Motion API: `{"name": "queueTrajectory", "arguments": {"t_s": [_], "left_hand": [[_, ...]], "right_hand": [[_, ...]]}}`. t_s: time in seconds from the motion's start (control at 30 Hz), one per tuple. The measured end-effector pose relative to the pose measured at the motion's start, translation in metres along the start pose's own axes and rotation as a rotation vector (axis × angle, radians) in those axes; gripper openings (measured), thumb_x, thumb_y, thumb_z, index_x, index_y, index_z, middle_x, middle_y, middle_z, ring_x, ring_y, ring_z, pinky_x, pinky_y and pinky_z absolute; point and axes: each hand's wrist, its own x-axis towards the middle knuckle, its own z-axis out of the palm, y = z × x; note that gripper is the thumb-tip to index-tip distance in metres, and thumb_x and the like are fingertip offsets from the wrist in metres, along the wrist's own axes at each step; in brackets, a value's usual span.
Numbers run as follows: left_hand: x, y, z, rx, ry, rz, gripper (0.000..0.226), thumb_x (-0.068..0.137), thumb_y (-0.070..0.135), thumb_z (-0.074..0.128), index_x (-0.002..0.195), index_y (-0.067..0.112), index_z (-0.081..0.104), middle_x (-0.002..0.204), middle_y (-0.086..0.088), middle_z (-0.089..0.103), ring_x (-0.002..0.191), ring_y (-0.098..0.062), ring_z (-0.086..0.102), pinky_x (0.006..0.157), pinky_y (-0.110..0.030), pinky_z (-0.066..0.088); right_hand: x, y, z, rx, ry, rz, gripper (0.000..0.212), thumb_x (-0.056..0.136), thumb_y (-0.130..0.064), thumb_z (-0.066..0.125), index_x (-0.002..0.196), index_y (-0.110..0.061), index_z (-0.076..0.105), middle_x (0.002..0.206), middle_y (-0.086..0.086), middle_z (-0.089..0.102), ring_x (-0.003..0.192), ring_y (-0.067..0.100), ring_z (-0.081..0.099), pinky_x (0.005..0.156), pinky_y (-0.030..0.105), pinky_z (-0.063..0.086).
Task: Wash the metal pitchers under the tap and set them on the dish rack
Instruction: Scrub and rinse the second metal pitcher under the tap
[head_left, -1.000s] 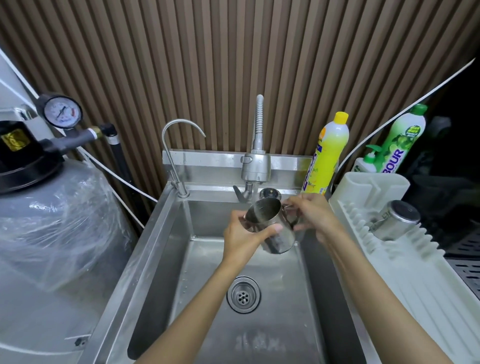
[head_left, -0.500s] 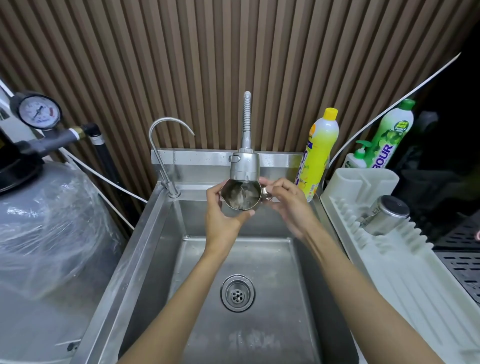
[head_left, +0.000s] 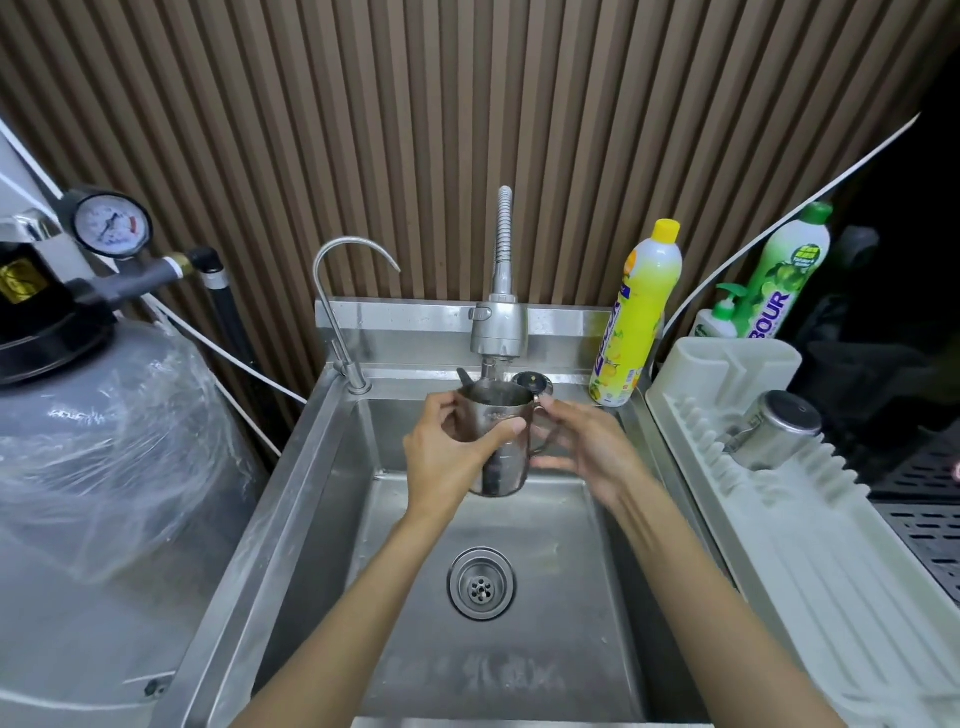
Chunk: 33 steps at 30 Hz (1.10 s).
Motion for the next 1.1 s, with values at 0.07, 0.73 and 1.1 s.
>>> {"name": "queueTrajectory", "arguments": {"t_s": [0.07,0.73,1.1], "left_hand": [[-0.002,-0.004,0.005,-0.038,-0.058,-0.062,0.054,0.051,0.032,0.089,0.09,0.021,0.054,0.083,0.016,0.064,0.081,0.004,0.062,0.071,-0.002,0.045],[0.006,0.005,0.032,-0.08,0.198,0.098,0.073,0.054,-0.001,0.085,0.116,0.012,0.049,0.104,0.017,0.058,0.093,0.013,0.057,0.085,-0.004,0.041],[0.003,0.013,0.009,0.336,-0.004,0.316,0.075,0.054,0.046,0.084,0.114,0.014,0.052,0.108,0.002,0.056,0.101,-0.015,0.054,0.087,-0.029,0.045]], "right_hand": [[-0.006,-0.017,-0.002,-0.158,0.055,-0.028,0.011,0.083,-0.021,0.067,0.084,-0.014,0.059,0.098,0.007,0.072,0.086,0.02,0.067,0.053,0.03,0.056],[0.035,-0.025,0.01,0.168,-0.236,-0.115,0.029,0.087,0.011,0.035,0.068,-0.011,0.039,0.074,-0.006,0.07,0.07,0.006,0.062,0.064,0.021,0.051],[0.018,0.02,0.011,0.198,-0.113,0.016,0.019,0.09,-0.009,0.034,0.092,-0.004,0.052,0.087,0.018,0.066,0.08,0.026,0.066,0.07,0.039,0.058]]}}
